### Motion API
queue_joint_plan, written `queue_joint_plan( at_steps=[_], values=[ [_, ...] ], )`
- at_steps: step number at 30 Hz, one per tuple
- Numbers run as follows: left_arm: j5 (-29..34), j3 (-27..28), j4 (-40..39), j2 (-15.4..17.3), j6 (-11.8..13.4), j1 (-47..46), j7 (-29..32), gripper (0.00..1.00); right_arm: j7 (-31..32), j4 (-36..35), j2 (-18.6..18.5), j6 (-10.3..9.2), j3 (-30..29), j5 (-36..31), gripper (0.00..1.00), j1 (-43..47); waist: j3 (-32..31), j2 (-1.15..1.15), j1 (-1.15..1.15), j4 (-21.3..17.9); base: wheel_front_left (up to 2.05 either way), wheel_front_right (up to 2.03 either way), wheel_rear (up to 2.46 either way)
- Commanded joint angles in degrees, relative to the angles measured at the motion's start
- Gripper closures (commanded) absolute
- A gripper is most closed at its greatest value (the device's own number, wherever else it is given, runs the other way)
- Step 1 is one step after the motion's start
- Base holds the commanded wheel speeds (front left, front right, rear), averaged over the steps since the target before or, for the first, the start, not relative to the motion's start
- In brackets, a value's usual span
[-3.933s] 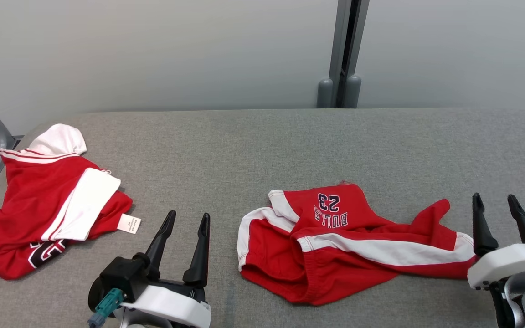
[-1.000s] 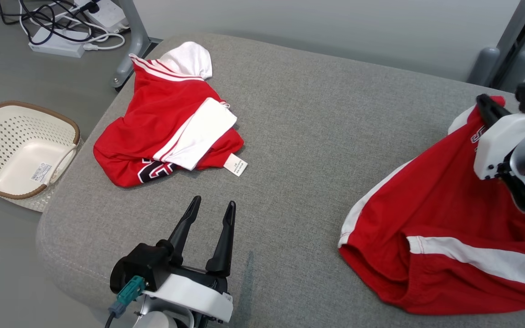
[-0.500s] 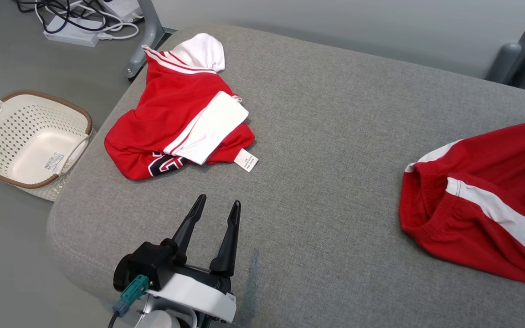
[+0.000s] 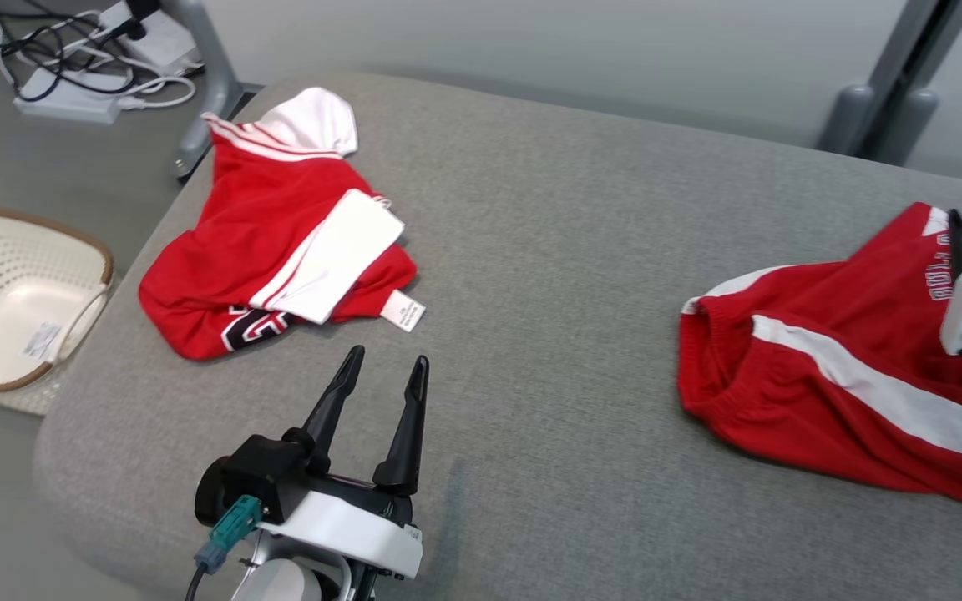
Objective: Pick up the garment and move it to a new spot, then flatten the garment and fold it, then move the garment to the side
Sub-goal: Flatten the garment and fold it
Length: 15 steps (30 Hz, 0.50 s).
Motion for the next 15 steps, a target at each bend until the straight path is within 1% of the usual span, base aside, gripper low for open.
queue_joint_plan(
  at_steps=[1,4,7,9,12,15],
  values=[
    [0.26,0.46,-0.14,0.24,-0.12,-0.69,0.02,0.0,-1.09,-0.09,0.73,-0.02,-0.44,-0.55,0.0,0.69,-1.3,0.0,0.0,-1.91,0.0,0.0,0.0],
    [0.59,1.33,-0.38,0.24,-0.11,-0.67,0.02,0.0,-3.15,-1.16,3.34,-0.02,-1.44,-0.84,0.0,1.92,-2.87,0.0,0.0,-4.43,0.0,0.0,0.0],
    [-0.08,2.33,-0.73,0.25,0.05,-0.39,0.02,0.0,-4.09,-4.79,5.13,-0.02,-1.07,-1.9,0.0,5.18,-4.14,0.0,0.0,-7.01,0.0,0.0,0.0],
    [-0.43,3.03,-0.94,0.25,0.12,-0.39,0.02,0.0,-4.1,-9.92,6.42,-0.02,-2.0,-0.78,0.0,8.21,-4.73,0.0,0.0,-8.93,0.0,0.0,0.0],
    [-0.19,3.93,-1.0,0.25,-0.07,-0.54,0.02,0.0,-4.08,-17.86,7.09,-0.02,-3.29,0.79,0.0,14.15,-5.31,0.0,0.0,-11.78,0.0,0.0,0.0],
    [0.14,4.71,-1.05,0.28,-0.12,-0.66,0.01,0.0,-4.08,-25.51,8.5,-0.02,-4.54,2.55,0.0,19.86,-5.57,0.0,0.0,-14.41,0.0,0.0,0.0]
  ],
)
